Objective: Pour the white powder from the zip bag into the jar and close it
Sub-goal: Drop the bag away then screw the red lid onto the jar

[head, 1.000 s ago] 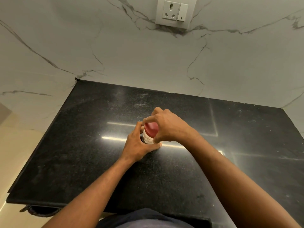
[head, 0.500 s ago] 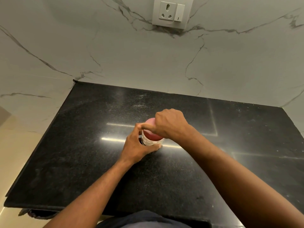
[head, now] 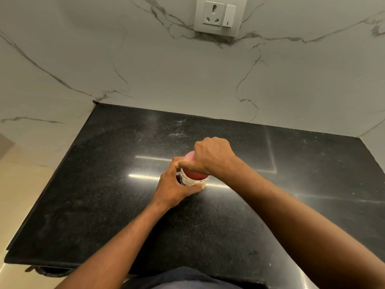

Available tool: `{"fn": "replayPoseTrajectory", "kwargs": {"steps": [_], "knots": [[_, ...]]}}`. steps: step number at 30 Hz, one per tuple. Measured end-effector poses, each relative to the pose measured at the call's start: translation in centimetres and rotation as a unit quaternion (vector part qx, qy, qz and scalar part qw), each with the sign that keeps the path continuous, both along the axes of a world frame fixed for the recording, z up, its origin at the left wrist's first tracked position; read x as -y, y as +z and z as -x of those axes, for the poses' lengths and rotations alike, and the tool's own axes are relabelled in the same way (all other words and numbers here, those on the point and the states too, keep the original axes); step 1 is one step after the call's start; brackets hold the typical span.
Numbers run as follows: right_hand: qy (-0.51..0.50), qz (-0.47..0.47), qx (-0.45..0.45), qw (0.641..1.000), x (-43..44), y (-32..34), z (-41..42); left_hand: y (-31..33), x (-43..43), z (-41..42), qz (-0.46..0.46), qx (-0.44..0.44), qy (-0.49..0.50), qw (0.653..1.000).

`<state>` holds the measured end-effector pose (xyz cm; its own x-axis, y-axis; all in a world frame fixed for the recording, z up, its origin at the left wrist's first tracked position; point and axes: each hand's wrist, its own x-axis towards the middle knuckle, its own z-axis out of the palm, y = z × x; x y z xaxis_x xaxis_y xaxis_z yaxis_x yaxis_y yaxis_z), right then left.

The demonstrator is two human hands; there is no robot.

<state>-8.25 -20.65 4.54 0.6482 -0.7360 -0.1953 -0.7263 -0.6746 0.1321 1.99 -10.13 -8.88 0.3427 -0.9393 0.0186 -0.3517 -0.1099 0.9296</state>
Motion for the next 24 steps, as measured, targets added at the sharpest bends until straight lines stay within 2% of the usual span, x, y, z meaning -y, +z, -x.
{"fn": "replayPoseTrajectory", "kwargs": {"steps": [3, 4, 6, 10, 13, 15, 19, 24], "knots": [[0.104, -0.121, -0.003, 0.987, 0.5, 0.2, 1.2, 0.1, 0.1, 0.0, -0.009, 0.015, 0.001, 1.000], [0.124, -0.127, -0.005, 0.984, 0.5, 0.2, 1.5, 0.1, 0.1, 0.1, -0.007, 0.019, 0.001, 1.000], [0.115, -0.093, 0.021, 0.989, 0.3, -0.2, 1.6, 0.2, 0.1, 0.1, -0.003, 0.019, 0.002, 1.000], [-0.005, -0.042, 0.070, 0.997, -0.5, -0.8, 0.9, 0.0, 0.2, 0.0, -0.011, 0.002, 0.007, 1.000], [-0.040, 0.023, 0.052, 0.998, -0.9, -1.1, 0.9, 0.1, 0.1, 0.1, 0.001, -0.001, 0.000, 1.000], [-0.004, 0.054, 0.034, 0.998, -0.9, -1.2, 1.6, 0.2, 0.1, 0.1, 0.004, 0.001, -0.003, 1.000], [0.128, -0.082, 0.007, 0.988, -0.3, -1.1, 2.8, 0.3, 0.2, -0.1, 0.006, 0.010, -0.010, 1.000], [0.099, -0.042, 0.071, 0.992, -0.1, -1.1, 2.4, 0.1, 0.4, 0.0, 0.003, 0.009, -0.009, 1.000]]}}
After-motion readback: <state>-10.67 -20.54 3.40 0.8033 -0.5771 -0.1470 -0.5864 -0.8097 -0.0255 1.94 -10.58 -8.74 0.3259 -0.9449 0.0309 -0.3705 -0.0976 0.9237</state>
